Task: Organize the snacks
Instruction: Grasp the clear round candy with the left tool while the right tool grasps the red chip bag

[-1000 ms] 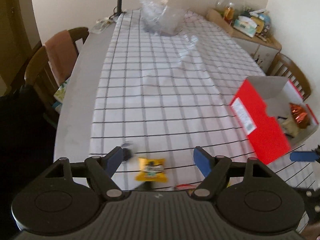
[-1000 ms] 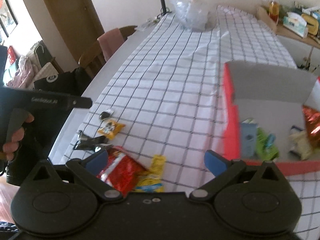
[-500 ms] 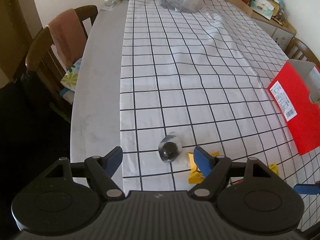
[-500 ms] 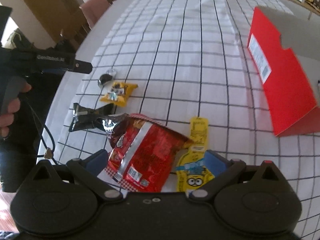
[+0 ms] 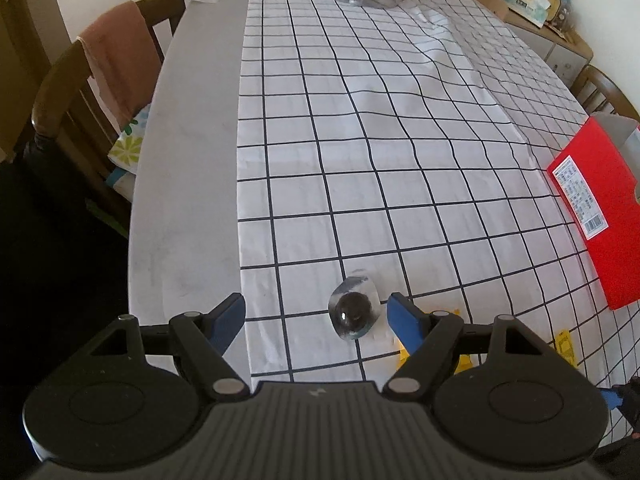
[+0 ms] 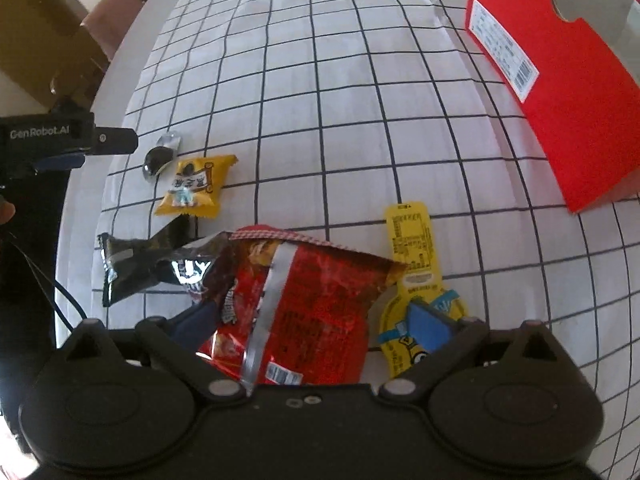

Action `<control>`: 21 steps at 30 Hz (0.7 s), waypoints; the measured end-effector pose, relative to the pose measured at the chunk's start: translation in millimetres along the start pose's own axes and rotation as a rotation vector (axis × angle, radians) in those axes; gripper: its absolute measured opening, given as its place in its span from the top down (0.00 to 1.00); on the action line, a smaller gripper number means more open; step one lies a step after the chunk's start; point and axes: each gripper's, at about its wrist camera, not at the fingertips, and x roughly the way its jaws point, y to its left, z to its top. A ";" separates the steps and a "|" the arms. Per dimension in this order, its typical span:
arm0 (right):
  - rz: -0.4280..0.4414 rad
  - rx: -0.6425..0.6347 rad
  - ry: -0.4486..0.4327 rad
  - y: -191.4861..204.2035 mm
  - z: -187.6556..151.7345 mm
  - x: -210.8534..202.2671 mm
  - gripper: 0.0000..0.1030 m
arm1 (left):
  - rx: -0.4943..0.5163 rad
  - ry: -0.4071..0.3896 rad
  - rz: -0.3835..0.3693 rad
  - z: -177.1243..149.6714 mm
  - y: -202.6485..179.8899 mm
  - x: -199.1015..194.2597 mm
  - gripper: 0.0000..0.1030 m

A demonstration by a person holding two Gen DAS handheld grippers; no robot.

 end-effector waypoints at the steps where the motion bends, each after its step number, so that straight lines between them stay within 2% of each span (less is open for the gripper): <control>1: -0.002 -0.005 -0.002 2.3 0.3 0.6 0.03 | 0.000 0.007 -0.004 1.5 -0.4 3.2 0.25; 7: -0.022 -0.057 -0.006 8.4 -0.9 0.3 0.03 | 0.037 0.037 -0.002 4.6 -9.4 21.5 0.25; 13: -0.045 -0.130 -0.015 16.2 -1.3 0.6 0.08 | 0.059 0.071 -0.017 5.7 -17.1 35.5 0.26; 14: -0.047 -0.143 -0.018 17.6 -1.7 0.8 0.10 | 0.069 0.074 -0.011 5.9 -19.8 37.3 0.28; 16: -0.046 -0.157 -0.022 18.4 -1.9 -0.6 0.14 | 0.086 0.087 -0.009 5.4 -24.1 41.4 0.38; 18: -0.025 -0.163 -0.017 18.9 0.3 -0.4 0.25 | 0.100 0.084 0.002 6.0 -27.9 42.9 0.39; 19: -0.021 -0.158 -0.016 19.4 1.5 0.6 0.25 | 0.104 0.081 0.004 5.8 -28.8 42.8 0.41; 21: -0.020 -0.163 -0.023 18.6 1.1 -0.1 0.27 | 0.111 0.074 0.017 5.3 -29.4 41.9 0.54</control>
